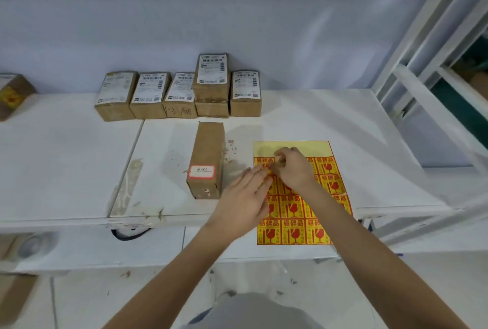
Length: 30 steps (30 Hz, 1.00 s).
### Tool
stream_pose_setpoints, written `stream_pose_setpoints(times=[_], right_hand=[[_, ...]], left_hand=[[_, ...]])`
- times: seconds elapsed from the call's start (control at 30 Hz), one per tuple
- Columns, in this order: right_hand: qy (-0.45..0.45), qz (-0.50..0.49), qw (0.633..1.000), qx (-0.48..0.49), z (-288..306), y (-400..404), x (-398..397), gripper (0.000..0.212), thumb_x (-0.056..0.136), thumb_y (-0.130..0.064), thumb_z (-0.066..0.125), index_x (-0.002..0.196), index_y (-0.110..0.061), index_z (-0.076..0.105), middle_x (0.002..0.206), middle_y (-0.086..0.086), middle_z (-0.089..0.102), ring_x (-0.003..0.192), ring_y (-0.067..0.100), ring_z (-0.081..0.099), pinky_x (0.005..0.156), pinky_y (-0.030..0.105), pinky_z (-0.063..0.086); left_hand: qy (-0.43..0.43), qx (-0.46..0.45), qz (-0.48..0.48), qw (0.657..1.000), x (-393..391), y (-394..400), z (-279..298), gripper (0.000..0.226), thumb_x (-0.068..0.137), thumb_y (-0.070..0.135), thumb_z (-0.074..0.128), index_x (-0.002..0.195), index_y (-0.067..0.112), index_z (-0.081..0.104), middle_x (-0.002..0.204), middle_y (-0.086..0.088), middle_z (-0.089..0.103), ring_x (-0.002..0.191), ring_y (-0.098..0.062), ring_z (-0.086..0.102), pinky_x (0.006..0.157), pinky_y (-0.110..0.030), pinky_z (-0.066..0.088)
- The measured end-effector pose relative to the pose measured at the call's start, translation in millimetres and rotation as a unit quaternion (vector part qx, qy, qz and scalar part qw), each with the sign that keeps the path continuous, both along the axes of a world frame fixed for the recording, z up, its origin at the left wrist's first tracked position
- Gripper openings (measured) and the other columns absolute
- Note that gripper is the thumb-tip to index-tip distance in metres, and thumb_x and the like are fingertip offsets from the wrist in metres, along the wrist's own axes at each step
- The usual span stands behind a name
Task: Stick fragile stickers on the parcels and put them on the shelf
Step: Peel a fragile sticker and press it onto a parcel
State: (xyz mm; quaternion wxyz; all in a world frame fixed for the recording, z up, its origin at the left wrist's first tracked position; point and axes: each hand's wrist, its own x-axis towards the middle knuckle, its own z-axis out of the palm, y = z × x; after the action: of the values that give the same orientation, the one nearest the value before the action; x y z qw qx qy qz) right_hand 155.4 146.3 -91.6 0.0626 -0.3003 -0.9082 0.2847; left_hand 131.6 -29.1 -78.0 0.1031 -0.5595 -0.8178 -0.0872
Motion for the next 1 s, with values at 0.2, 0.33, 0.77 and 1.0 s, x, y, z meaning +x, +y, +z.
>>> stream_pose_setpoints(times=[0.2,0.33,0.77,1.0], right_hand=[[0.023,-0.009,1.0,-0.007,-3,-1,0,0.03,0.086,-0.032,0.064,0.112,-0.018,0.063,0.107,0.004,0.058,0.096,0.019,0.061,0.078,0.031,0.049],[0.034,-0.026,0.999,-0.023,-5,0,0,0.024,0.085,-0.031,0.065,0.106,-0.021,0.065,0.102,0.0,0.06,0.095,0.016,0.061,0.076,0.029,0.048],[0.078,-0.036,0.996,-0.017,-9,-1,0,0.01,0.088,-0.028,0.062,0.091,-0.021,0.067,0.094,-0.005,0.067,0.084,0.01,0.06,0.067,0.024,0.046],[0.158,-0.006,0.985,-0.075,-14,2,11,0.009,0.09,-0.017,0.061,0.094,-0.009,0.061,0.086,-0.001,0.064,0.084,0.019,0.061,0.077,0.037,0.052]], left_hand=[[-0.044,-0.038,0.033,0.998,1,13,-37,0.051,0.085,0.036,0.039,0.115,0.003,0.064,0.122,-0.013,0.062,0.121,-0.026,0.055,0.103,-0.04,0.041],[-0.058,-0.011,0.027,0.998,0,12,-43,0.05,0.089,0.037,0.039,0.119,0.005,0.062,0.127,-0.012,0.06,0.123,-0.025,0.053,0.108,-0.039,0.033],[-0.051,0.045,0.035,0.997,2,11,-47,0.047,0.089,0.037,0.04,0.119,0.007,0.06,0.117,-0.011,0.06,0.112,-0.025,0.054,0.093,-0.036,0.046],[-0.028,0.048,0.039,0.998,1,12,-50,0.048,0.089,0.037,0.04,0.12,0.008,0.06,0.117,-0.011,0.06,0.112,-0.025,0.054,0.093,-0.037,0.045]])
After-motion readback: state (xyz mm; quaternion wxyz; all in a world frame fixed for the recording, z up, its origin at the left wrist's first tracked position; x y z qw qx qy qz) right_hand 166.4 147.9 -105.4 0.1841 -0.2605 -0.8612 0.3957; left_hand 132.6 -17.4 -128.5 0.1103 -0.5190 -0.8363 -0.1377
